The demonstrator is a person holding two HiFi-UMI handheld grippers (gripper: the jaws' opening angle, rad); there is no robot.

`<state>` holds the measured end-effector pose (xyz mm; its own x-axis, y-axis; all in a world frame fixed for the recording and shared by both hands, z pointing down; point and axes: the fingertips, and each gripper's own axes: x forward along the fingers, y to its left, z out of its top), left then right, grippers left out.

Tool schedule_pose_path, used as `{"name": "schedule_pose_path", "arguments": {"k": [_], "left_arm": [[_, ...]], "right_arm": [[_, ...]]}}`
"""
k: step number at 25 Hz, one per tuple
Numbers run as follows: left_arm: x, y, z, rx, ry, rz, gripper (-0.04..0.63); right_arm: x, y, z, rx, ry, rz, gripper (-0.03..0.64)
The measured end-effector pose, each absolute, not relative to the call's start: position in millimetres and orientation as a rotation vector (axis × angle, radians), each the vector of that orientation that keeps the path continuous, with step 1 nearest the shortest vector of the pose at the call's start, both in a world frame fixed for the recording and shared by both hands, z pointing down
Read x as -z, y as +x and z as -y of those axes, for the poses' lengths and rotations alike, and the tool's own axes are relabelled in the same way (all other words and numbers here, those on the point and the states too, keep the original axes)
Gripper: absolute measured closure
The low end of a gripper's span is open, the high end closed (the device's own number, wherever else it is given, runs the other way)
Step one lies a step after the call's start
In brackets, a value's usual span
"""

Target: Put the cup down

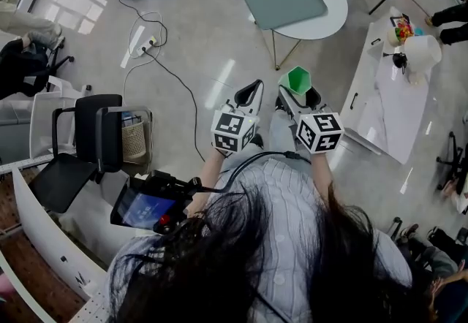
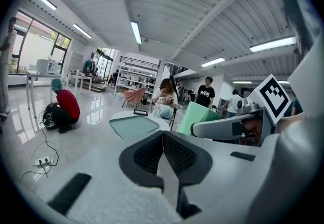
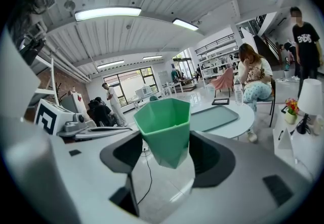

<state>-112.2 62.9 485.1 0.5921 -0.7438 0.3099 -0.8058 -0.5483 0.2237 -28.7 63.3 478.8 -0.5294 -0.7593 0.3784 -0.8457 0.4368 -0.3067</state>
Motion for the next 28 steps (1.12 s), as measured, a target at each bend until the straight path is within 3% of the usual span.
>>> {"name": "schedule_pose_path", "arguments": {"k": [28], "left_arm": [[-485.3,0.1,150.5,-0.306,2.458,1.342,0.580]], "right_arm": [[-492.1,79.6,150.2,-0.737,1.316,2.558,0.318]]}}
